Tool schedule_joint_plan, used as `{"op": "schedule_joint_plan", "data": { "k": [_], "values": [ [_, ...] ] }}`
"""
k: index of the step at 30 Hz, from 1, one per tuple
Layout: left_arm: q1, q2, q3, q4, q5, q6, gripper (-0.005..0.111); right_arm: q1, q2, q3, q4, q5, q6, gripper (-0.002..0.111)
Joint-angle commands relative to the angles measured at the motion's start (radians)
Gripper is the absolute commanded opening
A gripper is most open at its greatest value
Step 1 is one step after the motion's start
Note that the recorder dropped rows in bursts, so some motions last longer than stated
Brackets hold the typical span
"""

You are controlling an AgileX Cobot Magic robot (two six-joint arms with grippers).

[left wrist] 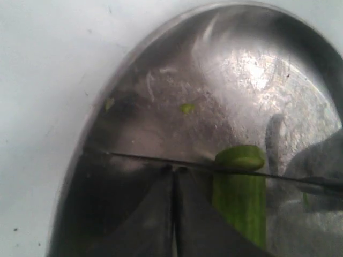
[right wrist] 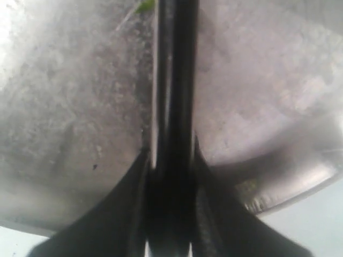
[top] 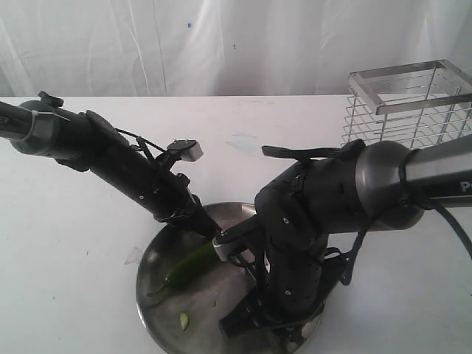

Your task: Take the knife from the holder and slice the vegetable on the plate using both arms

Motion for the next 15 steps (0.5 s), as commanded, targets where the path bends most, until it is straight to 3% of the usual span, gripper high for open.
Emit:
{"op": "schedule_joint_plan", "data": {
  "k": [1,6,10,15],
  "values": [
    [-0.008,0.021,0.007,0.067,0.004,-0.005,0.0,-0.003,0.032,0.015,0.008,-0.055,-0.022,0.0],
    [-0.004,-0.125,-0.018,0.017,0.012,-0.005,0.0,-0.003,0.032,0.015,0.0,-0.06,-0.022,0.0],
    [-0.004,-0.24,-0.018,0.04,0.153,-0.026,0.0,-0.003,0.032,0.015,0.0,-0.058,-0.022,0.0],
    [-0.004,-0.279,0.072,0.098,0.206,-0.047,0.0,-0.003,0.032,0.015,0.0,-0.063,-0.022,0.0]
  ]
}}
